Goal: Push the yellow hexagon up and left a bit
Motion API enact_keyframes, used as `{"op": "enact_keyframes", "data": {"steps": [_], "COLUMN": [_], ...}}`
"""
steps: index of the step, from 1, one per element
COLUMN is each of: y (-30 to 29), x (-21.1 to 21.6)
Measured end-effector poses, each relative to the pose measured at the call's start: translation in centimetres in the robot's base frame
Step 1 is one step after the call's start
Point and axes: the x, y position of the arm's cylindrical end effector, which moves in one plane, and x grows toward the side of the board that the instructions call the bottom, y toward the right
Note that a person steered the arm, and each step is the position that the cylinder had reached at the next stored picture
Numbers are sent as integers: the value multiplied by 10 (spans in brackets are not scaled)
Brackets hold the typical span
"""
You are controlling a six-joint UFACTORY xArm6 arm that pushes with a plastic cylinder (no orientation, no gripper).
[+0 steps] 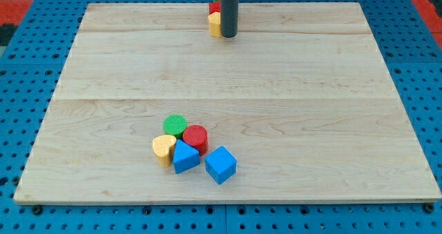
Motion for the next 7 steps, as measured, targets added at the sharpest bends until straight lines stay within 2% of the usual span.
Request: {"op": "enact_keyframes", "data": {"steps": [2, 3, 4, 6, 7], "y": [16, 105, 129, 118, 55], "x": [8, -22, -85, -88, -87]}}
